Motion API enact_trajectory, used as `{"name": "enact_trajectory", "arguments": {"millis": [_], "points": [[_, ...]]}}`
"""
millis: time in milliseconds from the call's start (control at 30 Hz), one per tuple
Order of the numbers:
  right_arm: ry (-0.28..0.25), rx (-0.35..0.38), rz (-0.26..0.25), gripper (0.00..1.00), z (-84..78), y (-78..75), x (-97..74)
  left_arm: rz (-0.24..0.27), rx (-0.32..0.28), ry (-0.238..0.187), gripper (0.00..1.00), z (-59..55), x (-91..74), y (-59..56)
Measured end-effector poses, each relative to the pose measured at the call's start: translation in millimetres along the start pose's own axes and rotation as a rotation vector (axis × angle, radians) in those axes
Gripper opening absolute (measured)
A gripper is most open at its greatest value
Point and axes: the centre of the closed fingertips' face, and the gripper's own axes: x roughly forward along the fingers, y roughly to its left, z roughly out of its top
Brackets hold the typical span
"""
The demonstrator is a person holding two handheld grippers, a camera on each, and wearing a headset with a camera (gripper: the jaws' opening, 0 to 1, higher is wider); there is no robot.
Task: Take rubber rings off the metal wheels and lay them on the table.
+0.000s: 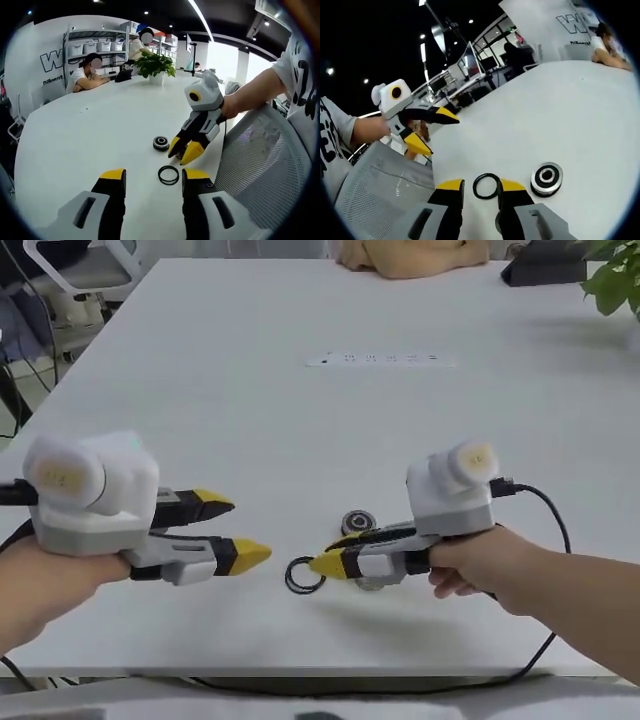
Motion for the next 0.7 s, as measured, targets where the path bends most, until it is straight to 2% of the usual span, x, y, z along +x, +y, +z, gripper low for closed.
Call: {"name": "enact_trajectory", "arguments": {"millis": [233,400,700], "points": [[-0.041,-0.013,-0.029,0.27,10.8,-6.0,-12.1,-0.004,0.002,0.002,0.42,2.2,2.4,-0.3],[-0.072,-0.010,-0.064,0.30,16.2,-17.2,-23.6,-0.011,0.011,0.002,0.42,6.4,6.5,-0.5],[-0.078,-0.039,-0.117,0.31,16.4,-33.8,-41.9,-0.027,0.029,0.004,0.42,18.5,21.6,0.6]]}}
